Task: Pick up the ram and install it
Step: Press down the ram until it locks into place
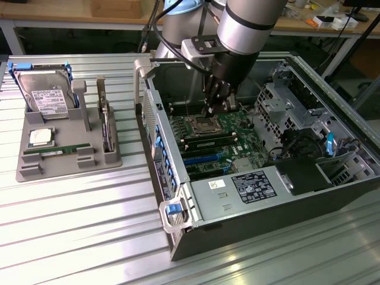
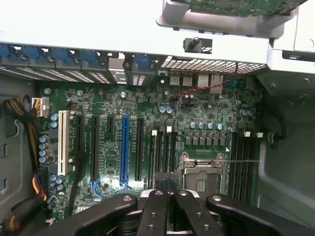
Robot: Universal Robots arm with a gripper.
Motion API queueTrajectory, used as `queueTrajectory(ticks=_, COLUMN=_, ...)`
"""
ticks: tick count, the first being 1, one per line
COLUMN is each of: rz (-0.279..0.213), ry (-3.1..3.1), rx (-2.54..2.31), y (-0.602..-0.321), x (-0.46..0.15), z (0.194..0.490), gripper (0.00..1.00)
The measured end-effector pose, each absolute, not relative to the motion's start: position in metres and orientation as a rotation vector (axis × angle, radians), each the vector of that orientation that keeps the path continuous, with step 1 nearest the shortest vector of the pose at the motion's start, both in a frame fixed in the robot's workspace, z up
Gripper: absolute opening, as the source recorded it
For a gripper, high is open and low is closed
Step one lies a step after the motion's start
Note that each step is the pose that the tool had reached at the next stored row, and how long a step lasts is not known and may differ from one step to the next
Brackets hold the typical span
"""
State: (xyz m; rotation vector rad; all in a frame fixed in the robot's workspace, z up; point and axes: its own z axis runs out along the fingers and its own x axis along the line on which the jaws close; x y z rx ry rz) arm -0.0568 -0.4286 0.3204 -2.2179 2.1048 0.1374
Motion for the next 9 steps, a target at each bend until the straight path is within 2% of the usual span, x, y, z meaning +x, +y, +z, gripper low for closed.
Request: queueTrajectory(ticks=9, rz=0.139, ry=2.075, rx=-2.248, y=-0.4286, x=-0.0568, z=0.3204, gripper=0.11)
